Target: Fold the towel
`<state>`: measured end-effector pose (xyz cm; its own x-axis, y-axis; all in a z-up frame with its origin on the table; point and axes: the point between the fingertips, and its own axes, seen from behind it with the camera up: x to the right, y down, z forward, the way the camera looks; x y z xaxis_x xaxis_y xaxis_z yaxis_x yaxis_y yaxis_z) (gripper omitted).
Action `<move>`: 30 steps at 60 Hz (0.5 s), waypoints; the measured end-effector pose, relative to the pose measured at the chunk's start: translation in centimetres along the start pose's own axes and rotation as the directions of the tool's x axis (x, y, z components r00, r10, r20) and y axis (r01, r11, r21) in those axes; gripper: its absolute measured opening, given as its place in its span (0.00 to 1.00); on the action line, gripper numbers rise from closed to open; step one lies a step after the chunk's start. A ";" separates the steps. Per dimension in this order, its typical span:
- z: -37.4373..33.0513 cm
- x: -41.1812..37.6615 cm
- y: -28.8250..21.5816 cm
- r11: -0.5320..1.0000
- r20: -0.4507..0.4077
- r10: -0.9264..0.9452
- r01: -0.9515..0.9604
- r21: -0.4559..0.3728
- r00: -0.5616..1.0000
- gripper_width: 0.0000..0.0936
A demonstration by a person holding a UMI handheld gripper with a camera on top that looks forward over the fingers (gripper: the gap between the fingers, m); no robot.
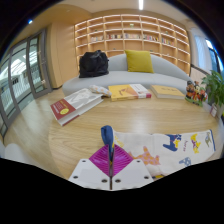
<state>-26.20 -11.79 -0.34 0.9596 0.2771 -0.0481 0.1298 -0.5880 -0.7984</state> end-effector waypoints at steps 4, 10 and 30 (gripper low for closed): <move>-2.6 -1.9 -2.3 0.998 0.089 0.047 -0.049 0.026 0.995 0.01; -8.3 -3.8 -8.7 0.984 0.198 0.079 -0.108 0.142 0.977 0.01; -12.8 11.6 -14.4 0.941 0.133 0.180 -0.210 0.265 0.975 0.03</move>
<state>-13.72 -9.88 18.30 0.9254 0.2652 -0.2708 -0.1460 -0.4101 -0.9003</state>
